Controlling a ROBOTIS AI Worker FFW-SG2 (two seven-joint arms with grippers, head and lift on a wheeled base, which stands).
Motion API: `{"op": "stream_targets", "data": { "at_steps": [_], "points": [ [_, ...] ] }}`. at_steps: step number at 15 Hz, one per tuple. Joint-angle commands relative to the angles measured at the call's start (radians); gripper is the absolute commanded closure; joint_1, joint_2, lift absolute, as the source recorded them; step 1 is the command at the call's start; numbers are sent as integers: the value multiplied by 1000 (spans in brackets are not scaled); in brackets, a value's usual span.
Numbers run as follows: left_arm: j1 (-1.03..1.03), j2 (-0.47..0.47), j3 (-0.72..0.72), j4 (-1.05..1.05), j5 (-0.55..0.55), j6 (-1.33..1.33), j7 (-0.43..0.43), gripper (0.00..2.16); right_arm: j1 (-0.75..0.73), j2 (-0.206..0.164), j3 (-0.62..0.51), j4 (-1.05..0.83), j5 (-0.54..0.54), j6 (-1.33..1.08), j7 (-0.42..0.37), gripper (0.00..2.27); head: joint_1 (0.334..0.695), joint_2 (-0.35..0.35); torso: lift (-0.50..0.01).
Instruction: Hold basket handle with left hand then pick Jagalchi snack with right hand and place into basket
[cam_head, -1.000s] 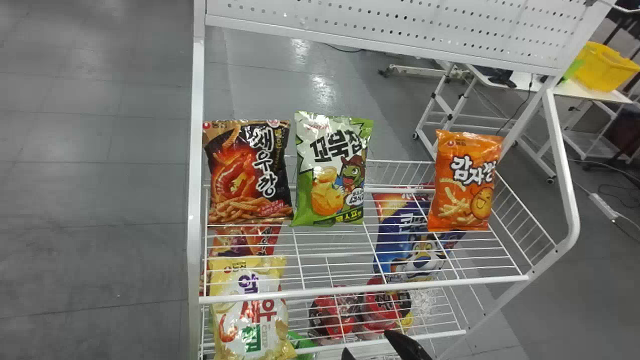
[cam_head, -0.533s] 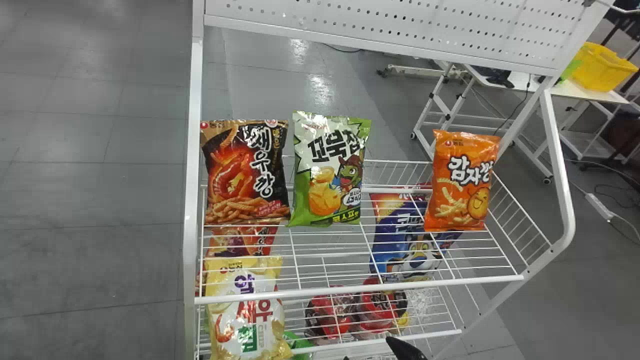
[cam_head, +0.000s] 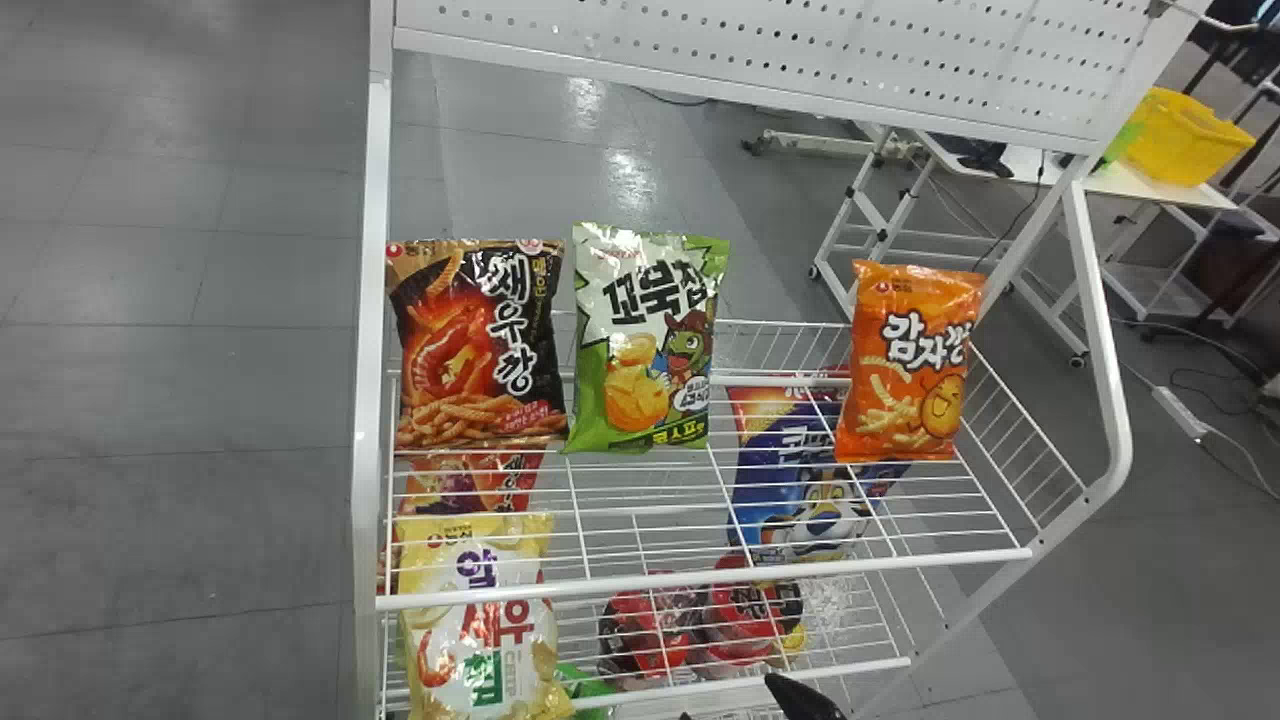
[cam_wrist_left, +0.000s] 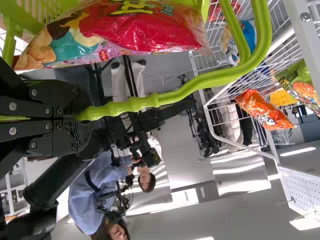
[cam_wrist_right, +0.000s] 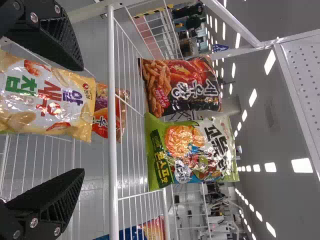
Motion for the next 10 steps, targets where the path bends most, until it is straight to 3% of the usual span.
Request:
{"op": "stream_targets", "data": {
  "at_steps": [1,10],
  "points": [
    [0,-1,1,0,0,0,0,2138,3,1,-1,-3,0,0,0,83,695,-350,-9],
    [0,-1,3,3,0,-18,-2,2138,4,1,3,-10,0,6,0,83,695,-341,-9]
  ]
}}
